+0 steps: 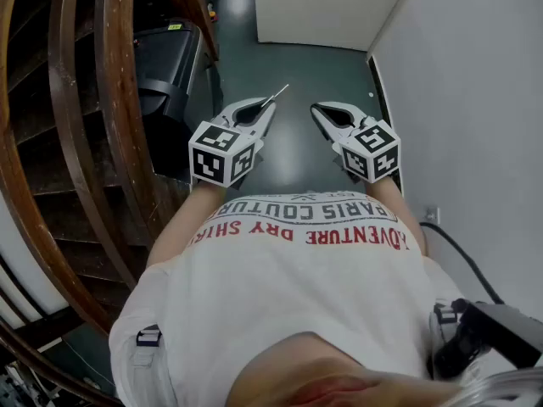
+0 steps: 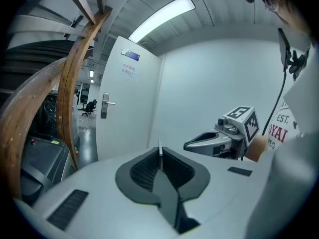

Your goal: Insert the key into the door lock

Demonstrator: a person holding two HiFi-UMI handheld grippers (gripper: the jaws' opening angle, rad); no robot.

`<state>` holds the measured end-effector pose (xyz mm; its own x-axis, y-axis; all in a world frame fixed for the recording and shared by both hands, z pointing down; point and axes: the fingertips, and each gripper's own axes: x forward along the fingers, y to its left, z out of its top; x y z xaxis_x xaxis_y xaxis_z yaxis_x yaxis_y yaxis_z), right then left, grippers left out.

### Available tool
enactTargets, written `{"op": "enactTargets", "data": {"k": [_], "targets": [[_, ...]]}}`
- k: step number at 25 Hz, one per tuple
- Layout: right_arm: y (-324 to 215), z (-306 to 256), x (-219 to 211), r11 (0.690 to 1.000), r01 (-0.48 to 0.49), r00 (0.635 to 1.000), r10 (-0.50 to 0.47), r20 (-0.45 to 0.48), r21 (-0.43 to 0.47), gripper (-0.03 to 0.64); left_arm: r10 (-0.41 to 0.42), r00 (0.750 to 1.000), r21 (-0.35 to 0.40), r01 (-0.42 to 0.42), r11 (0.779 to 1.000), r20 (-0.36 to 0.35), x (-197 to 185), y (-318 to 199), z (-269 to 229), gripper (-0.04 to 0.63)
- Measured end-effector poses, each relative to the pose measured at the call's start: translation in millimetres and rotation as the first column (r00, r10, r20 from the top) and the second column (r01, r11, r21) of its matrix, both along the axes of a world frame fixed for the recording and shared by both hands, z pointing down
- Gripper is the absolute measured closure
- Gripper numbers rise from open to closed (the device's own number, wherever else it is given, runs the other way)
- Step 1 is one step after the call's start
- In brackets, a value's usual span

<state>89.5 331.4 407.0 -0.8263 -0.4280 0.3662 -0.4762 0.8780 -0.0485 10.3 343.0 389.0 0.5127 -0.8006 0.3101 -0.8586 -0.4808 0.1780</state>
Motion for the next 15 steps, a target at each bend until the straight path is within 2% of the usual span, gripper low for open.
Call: {"op": "enactTargets", "data": {"k": [15], "targets": [[2,3,-14,1.000,0.006,1.000,-0.006,0.023,0.001,0.615,0.005,1.000,-0.009,-0.005,1.000,-0.013,-10,1,5,0.572]]}}
